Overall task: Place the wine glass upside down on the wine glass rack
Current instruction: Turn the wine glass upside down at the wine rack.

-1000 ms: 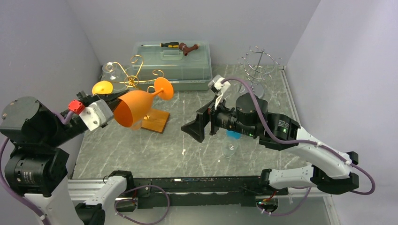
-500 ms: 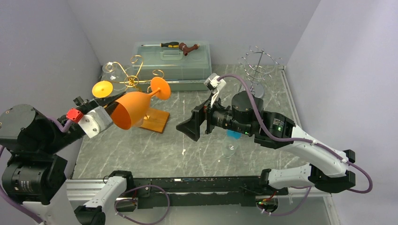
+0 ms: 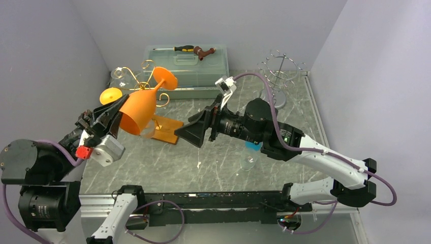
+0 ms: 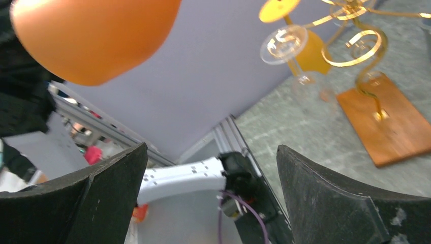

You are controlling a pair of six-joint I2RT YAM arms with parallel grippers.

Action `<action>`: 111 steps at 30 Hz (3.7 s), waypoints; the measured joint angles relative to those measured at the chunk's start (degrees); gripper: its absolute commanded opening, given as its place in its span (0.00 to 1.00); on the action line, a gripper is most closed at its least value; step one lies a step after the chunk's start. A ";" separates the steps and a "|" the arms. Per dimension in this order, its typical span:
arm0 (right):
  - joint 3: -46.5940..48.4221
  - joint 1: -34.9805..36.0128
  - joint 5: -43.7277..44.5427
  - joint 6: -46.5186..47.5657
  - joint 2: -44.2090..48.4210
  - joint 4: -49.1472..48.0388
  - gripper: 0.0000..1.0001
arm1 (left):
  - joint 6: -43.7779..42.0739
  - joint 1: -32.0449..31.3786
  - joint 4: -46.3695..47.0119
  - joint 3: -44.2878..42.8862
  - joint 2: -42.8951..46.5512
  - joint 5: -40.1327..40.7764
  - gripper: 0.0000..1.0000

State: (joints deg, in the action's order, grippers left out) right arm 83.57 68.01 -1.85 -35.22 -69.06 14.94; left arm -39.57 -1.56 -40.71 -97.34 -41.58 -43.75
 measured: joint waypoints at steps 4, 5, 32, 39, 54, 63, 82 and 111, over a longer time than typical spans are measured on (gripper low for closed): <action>-3.10 0.00 -1.18 -3.45 0.07 -11.63 1.00 | -1.18 1.79 8.46 3.72 1.73 -1.22 0.00; -4.72 0.00 -1.22 -4.72 0.11 -16.59 1.00 | -1.36 2.69 11.43 5.22 2.19 -1.77 0.00; 3.26 -0.15 -6.21 -21.14 -24.85 -69.13 1.00 | -6.45 11.17 48.72 27.19 13.27 -15.34 0.00; 6.49 -0.20 -9.70 -23.56 -28.59 -70.40 1.00 | -9.55 11.15 47.58 28.00 13.31 -15.50 0.00; 7.72 -2.45 -13.66 -27.61 -30.75 -69.16 0.58 | -15.72 11.08 42.05 28.33 13.64 -14.71 0.40; 8.44 -4.59 -18.21 -21.38 -26.45 -53.62 0.53 | -19.69 11.08 23.06 17.97 11.06 -16.35 1.00; 17.00 -13.00 -27.58 19.45 -14.25 2.51 0.52 | -12.81 11.08 -7.63 -6.14 -1.07 -19.76 0.91; 32.39 -0.57 -29.90 29.11 -26.53 17.42 0.53 | -9.49 15.58 -6.95 -4.35 -4.26 -31.63 0.05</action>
State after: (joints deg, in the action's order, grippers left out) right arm 115.96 67.44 -31.75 -6.11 -95.59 32.36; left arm -49.06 14.02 -47.66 -101.69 -45.84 -75.37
